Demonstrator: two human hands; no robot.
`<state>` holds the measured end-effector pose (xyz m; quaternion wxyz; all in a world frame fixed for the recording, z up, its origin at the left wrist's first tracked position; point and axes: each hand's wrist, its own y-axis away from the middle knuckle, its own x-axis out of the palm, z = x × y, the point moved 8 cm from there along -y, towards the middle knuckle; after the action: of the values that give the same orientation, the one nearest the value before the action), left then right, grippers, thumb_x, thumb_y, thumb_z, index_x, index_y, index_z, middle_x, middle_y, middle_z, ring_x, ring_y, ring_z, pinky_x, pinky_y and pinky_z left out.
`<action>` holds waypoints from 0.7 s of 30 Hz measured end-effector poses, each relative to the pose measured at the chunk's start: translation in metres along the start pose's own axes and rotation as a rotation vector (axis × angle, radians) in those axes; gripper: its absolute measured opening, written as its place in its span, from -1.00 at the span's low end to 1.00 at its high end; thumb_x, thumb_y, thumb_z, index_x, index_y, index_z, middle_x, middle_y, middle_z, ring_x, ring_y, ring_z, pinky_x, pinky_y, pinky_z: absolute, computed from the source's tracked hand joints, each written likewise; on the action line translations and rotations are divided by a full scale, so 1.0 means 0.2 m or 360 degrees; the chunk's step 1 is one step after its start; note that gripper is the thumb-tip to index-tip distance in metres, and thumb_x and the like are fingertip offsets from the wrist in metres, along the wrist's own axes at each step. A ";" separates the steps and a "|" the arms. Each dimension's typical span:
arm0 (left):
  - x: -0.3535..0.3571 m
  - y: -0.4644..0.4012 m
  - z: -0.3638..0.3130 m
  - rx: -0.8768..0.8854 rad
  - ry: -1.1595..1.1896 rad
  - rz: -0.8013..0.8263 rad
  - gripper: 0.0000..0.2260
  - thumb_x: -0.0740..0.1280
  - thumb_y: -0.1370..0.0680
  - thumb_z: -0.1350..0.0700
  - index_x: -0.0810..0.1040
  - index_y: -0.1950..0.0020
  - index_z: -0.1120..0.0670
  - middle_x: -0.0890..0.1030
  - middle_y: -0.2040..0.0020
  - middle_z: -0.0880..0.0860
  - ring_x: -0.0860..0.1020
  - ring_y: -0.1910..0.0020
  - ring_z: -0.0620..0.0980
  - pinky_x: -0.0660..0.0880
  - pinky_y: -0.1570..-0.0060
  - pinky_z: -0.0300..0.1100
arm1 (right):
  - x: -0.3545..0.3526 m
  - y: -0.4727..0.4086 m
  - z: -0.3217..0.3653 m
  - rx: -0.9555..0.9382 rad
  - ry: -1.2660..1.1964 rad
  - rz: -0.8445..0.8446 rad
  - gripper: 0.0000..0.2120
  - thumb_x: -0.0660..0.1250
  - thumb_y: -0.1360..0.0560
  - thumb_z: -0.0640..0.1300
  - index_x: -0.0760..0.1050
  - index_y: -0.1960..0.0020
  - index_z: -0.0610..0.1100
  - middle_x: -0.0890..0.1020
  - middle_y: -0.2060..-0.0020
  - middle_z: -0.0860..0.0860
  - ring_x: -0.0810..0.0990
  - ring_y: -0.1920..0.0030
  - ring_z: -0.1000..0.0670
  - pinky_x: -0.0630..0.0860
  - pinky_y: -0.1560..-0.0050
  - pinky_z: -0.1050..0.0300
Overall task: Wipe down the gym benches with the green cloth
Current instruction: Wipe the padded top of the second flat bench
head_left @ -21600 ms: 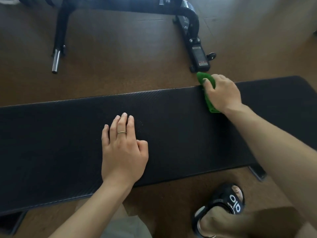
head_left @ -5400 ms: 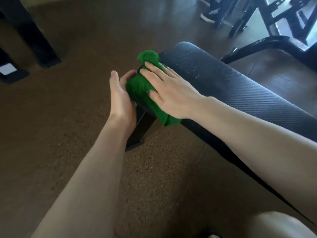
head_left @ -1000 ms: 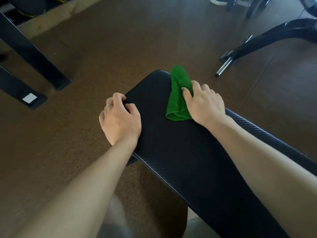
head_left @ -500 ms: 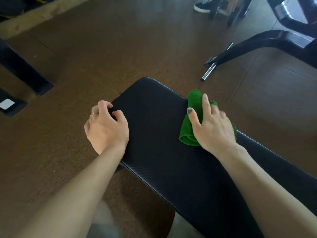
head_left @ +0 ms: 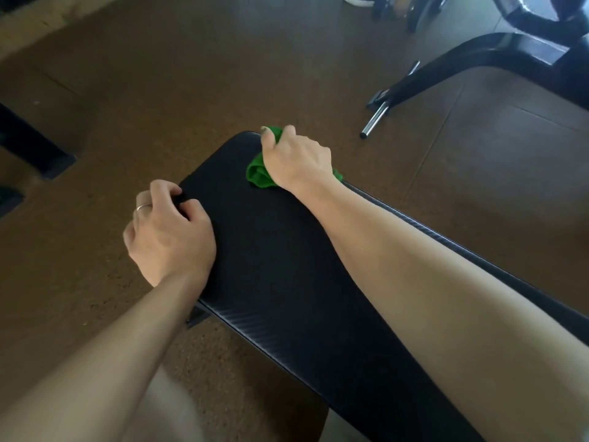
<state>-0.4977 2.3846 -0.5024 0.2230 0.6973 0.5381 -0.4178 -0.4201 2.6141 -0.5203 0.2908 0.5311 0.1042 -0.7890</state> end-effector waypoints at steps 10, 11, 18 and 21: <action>-0.03 0.03 -0.02 -0.0067 0.0068 0.0004 -0.82 0.15 -0.65 0.06 0.45 -0.21 0.01 0.53 -0.18 0.08 0.48 -0.13 0.23 0.38 -0.34 0.24 | -0.21 0.63 -0.72 0.0077 0.0152 -0.0307 -0.67 -0.02 -0.70 0.17 0.28 0.02 -0.07 0.58 0.02 -0.07 0.58 -0.06 -0.21 0.36 0.04 -0.04; -0.03 0.03 -0.02 -0.0073 0.0068 0.0003 -0.83 0.15 -0.65 0.06 0.45 -0.21 0.01 0.53 -0.18 0.09 0.48 -0.13 0.23 0.39 -0.34 0.25 | -0.22 0.66 -0.73 0.0073 0.0176 -0.0313 -0.67 -0.02 -0.70 0.16 0.27 0.02 -0.07 0.56 0.03 -0.08 0.57 -0.04 -0.22 0.37 0.02 -0.06; -0.01 0.02 -0.02 -0.0076 0.0035 0.0009 -0.84 0.17 -0.65 0.08 0.44 -0.21 0.01 0.47 -0.06 -0.01 0.49 -0.14 0.20 0.38 -0.35 0.22 | -0.09 0.38 -0.36 -0.0041 0.0291 -0.0319 -0.54 -0.03 -0.71 0.14 0.42 -0.19 -0.21 0.58 -0.10 -0.17 0.54 -0.08 -0.26 0.37 -0.06 -0.12; -0.01 0.01 -0.02 -0.0035 0.0023 -0.0005 -0.85 0.18 -0.64 0.10 0.45 -0.20 0.02 0.40 -0.01 -0.06 0.51 -0.13 0.16 0.36 -0.37 0.18 | 0.00 0.16 -0.08 -0.0180 0.0202 -0.0216 -0.51 -0.05 -0.72 0.16 0.39 -0.29 -0.22 0.55 -0.20 -0.17 0.54 -0.17 -0.24 0.38 -0.12 -0.12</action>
<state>-0.4941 2.3851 -0.4991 0.2261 0.6970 0.5453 -0.4070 -0.3892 2.5964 -0.5219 0.2591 0.5545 0.2024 -0.7645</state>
